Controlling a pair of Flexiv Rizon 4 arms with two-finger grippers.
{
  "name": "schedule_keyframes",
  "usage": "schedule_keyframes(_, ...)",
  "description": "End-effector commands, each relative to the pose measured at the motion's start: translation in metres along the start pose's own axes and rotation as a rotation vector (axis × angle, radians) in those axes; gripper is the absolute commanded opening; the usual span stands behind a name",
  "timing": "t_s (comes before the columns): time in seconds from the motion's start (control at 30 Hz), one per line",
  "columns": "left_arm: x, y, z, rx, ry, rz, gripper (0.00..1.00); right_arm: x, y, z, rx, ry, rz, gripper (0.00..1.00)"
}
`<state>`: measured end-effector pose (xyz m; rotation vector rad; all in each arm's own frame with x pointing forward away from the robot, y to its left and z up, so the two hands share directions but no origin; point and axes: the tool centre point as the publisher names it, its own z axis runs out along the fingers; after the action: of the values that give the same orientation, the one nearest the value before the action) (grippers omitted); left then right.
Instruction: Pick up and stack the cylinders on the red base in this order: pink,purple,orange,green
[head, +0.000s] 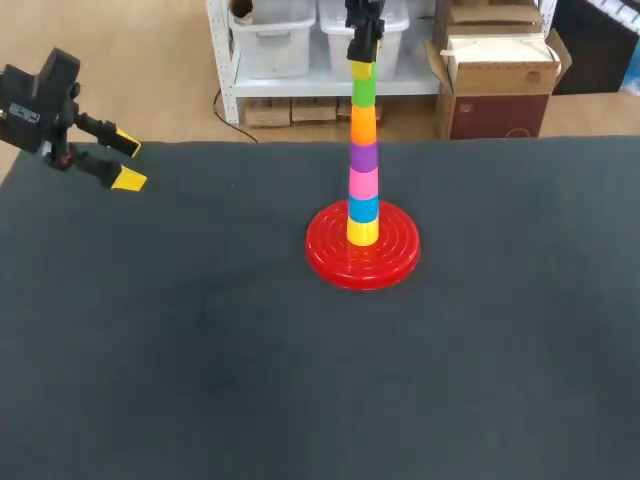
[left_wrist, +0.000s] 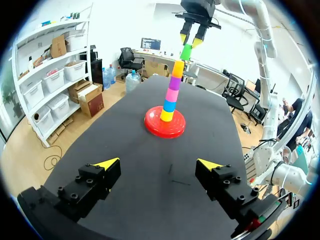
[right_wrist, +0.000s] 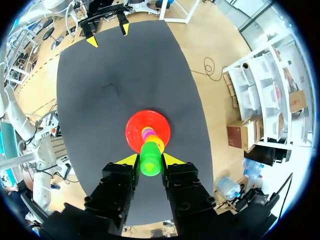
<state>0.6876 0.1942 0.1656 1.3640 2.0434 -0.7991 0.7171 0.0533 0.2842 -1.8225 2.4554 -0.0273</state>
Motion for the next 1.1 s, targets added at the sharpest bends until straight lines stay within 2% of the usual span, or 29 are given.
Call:
schedule_keyframes(0.03,0.001,0.0,0.001,-0.001,-0.001,0.001,1.0,0.004,0.004,0.003,0.092,-0.1,0.0,0.0)
schedule_keyframes(0.43,0.001,0.0,0.001,-0.001,-0.001,0.001,1.0,0.003,0.002,0.002,0.07,-0.084,-0.016,0.0)
schedule_keyframes(0.7,0.001,0.0,0.001,-0.001,-0.001,0.001,1.0,0.005,0.001,0.002,0.006,-0.046,-0.067,0.0)
schedule_keyframes(1.1,0.001,0.0,0.001,-0.001,-0.001,0.001,1.0,0.004,-0.011,0.002,0.002,-0.025,-0.062,0.0)
